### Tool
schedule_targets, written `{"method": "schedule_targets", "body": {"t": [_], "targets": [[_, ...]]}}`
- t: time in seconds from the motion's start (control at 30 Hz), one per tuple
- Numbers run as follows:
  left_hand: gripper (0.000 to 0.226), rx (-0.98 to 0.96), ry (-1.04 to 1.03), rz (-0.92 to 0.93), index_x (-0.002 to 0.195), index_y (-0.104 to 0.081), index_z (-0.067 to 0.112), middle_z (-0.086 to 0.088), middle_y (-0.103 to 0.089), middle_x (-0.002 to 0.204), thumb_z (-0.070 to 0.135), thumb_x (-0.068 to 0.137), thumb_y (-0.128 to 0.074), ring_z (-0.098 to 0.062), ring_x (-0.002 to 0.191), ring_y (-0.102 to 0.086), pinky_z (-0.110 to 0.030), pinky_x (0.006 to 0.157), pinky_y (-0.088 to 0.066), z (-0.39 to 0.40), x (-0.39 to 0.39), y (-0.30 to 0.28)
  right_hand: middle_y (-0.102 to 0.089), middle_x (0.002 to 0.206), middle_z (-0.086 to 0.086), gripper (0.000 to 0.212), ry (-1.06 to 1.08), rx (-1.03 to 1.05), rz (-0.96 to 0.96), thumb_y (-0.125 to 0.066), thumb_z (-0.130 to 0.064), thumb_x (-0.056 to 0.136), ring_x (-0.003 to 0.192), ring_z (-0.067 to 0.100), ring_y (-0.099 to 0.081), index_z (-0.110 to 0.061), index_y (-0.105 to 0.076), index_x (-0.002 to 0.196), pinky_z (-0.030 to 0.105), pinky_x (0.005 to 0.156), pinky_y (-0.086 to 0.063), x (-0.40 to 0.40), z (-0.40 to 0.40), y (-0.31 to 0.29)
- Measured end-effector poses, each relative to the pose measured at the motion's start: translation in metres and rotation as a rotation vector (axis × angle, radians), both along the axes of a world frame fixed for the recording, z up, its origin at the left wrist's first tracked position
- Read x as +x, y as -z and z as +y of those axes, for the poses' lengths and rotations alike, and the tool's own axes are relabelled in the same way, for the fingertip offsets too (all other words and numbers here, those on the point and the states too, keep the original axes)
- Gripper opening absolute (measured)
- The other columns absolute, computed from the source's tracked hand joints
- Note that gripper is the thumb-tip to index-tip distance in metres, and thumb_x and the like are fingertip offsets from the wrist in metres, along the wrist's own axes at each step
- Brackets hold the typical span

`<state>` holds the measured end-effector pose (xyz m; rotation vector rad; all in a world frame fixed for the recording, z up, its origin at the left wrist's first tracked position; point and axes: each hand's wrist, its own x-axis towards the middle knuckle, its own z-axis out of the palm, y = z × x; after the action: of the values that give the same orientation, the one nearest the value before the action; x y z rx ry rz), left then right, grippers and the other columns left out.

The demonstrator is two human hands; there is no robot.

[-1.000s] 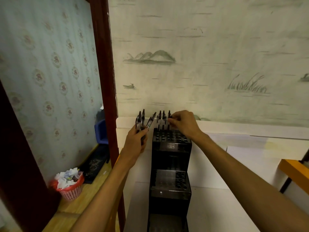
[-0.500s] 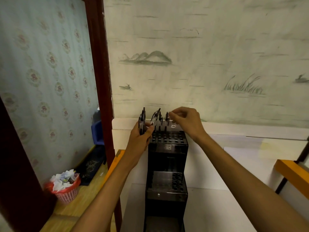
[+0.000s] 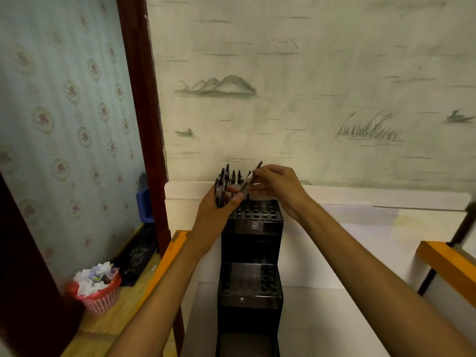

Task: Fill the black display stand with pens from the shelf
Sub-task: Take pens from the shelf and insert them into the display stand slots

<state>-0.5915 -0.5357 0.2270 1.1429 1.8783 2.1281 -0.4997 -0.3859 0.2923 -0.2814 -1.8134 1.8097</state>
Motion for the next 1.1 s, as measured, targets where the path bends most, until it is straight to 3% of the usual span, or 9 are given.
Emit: {"method": "schedule_targets", "body": {"t": [0.13, 0.27, 0.57, 0.63, 0.7, 0.77, 0.83, 0.9, 1.1], "targets": [[0.014, -0.070, -0.004, -0.037, 0.106, -0.060, 0.018, 0.009, -0.062, 0.077, 0.031, 0.100, -0.057, 0.004, 0.061, -0.057, -0.009, 0.052, -0.043, -0.006, -0.005, 0.004, -0.074, 0.081, 0.018, 0.012, 0.157, -0.042, 0.068, -0.059, -0.011, 0.093, 0.075, 0.032, -0.073, -0.003, -0.067, 0.092, 0.034, 0.066, -0.060, -0.004, 0.012, -0.003], [0.019, -0.069, -0.001, -0.136, 0.111, -0.045, 0.006, -0.002, -0.054, 0.072, 0.025, 0.105, -0.045, -0.004, 0.048, -0.040, -0.018, 0.040, -0.028, -0.013, -0.010, 0.004, -0.074, 0.080, 0.011, 0.010, 0.327, 0.207, 0.095, -0.059, -0.014, 0.096, 0.070, 0.024, -0.074, -0.006, -0.066, 0.096, 0.028, 0.063, -0.060, -0.007, 0.024, 0.000], [0.025, -0.049, -0.059, -0.021, 0.117, -0.067, 0.022, 0.005, -0.052, 0.051, 0.036, 0.102, -0.052, -0.009, 0.041, -0.042, -0.023, 0.037, -0.035, -0.024, -0.014, 0.005, -0.074, 0.090, 0.003, 0.013, 0.407, 0.635, 0.058, -0.060, -0.021, 0.098, 0.081, 0.016, -0.071, -0.013, -0.066, 0.107, 0.041, 0.079, -0.061, -0.015, 0.029, 0.007], [0.029, -0.071, -0.078, 0.022, 0.123, -0.067, 0.027, -0.003, -0.065, 0.076, 0.038, 0.101, -0.053, -0.025, 0.068, -0.059, -0.040, 0.055, -0.046, -0.023, -0.013, 0.004, -0.074, 0.089, 0.001, 0.012, 0.403, 0.635, 0.062, -0.061, -0.022, 0.098, 0.080, 0.014, -0.072, -0.015, -0.067, 0.105, 0.042, 0.078, -0.061, -0.016, 0.029, 0.007], [0.029, -0.095, -0.085, 0.033, 0.124, -0.067, 0.029, 0.006, -0.060, 0.101, 0.039, 0.101, -0.052, -0.017, 0.101, -0.053, -0.044, 0.087, -0.045, -0.022, -0.012, 0.005, -0.074, 0.088, 0.001, 0.011, 0.402, 0.642, 0.056, -0.061, -0.022, 0.097, 0.080, 0.014, -0.072, -0.016, -0.067, 0.105, 0.042, 0.078, -0.061, -0.016, 0.029, 0.006], [0.029, -0.121, -0.088, 0.000, 0.124, -0.065, 0.027, -0.003, -0.057, 0.105, 0.038, 0.102, -0.050, -0.031, 0.098, -0.055, -0.052, 0.090, -0.044, -0.020, -0.011, 0.005, -0.074, 0.089, 0.001, 0.012, 0.399, 0.657, 0.048, -0.062, -0.022, 0.097, 0.079, 0.015, -0.072, -0.016, -0.067, 0.105, 0.042, 0.078, -0.061, -0.016, 0.028, 0.005], [0.020, -0.106, -0.071, -0.071, 0.115, -0.062, 0.024, -0.019, -0.054, 0.079, 0.034, 0.103, -0.049, -0.041, 0.072, -0.051, -0.052, 0.064, -0.049, -0.019, -0.013, 0.007, -0.074, 0.088, 0.002, 0.013, 0.393, 0.656, 0.049, -0.062, -0.022, 0.097, 0.078, 0.017, -0.072, -0.014, -0.068, 0.105, 0.043, 0.078, -0.061, -0.016, 0.027, 0.006], [0.012, -0.076, -0.030, -0.141, 0.096, -0.052, 0.021, -0.001, -0.042, 0.058, 0.027, 0.105, -0.047, -0.020, 0.049, -0.037, -0.027, 0.040, -0.036, -0.018, -0.015, 0.008, -0.074, 0.087, 0.003, 0.014, 0.386, 0.664, 0.048, -0.062, -0.022, 0.097, 0.076, 0.017, -0.072, -0.013, -0.069, 0.105, 0.042, 0.077, -0.061, -0.015, 0.026, 0.008], [0.020, -0.049, -0.013, -0.120, 0.104, -0.057, 0.012, 0.005, -0.044, 0.054, 0.028, 0.106, -0.045, -0.009, 0.042, -0.036, -0.020, 0.037, -0.030, -0.019, -0.014, 0.007, -0.074, 0.085, 0.001, 0.012, 0.371, 0.695, 0.010, -0.063, -0.022, 0.096, 0.069, 0.009, -0.071, -0.014, -0.069, 0.104, 0.034, 0.070, -0.063, -0.014, 0.023, 0.011]]}}
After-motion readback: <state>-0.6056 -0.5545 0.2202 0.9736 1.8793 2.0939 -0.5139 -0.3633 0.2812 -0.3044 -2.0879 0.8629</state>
